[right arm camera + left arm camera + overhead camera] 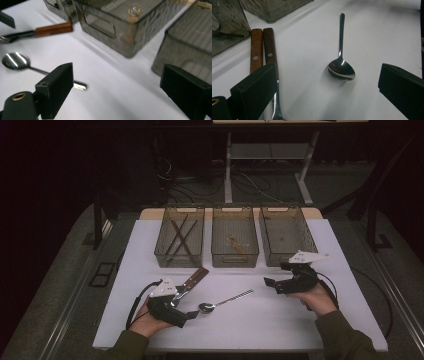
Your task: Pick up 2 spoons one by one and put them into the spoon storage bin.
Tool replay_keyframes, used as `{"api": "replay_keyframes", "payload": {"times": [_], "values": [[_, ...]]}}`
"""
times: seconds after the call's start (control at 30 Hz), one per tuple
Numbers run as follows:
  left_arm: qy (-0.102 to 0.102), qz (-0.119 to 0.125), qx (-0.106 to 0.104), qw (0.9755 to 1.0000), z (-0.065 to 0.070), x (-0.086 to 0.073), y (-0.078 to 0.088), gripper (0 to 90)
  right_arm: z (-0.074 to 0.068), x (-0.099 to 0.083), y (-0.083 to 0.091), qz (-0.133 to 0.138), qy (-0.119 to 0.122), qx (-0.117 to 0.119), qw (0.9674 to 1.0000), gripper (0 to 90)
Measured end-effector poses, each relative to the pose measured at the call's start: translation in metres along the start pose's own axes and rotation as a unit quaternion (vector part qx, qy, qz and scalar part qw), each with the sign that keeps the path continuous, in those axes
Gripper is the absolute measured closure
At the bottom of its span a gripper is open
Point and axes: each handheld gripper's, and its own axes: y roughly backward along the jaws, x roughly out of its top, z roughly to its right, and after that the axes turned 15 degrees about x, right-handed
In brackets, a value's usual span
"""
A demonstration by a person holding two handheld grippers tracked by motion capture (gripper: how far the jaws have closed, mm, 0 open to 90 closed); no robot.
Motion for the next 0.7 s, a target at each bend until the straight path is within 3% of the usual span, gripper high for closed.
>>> {"api": "replay_keyframes", "payload": {"times": [0.3,0.7], "values": [[-0.002,-0.001,0.002,1.0000,0.000,0.000,0.001,1.7,-0.009,-0.033,0.011,0.007,-0.001,-0.021,0.9998,11.3],[0.000,0.003,-0.001,1.0000,-0.001,0.002,0.002,1.8,-0.021,-0.062,0.021,0.006,0.009,-0.015,0.9998,11.3]]}}
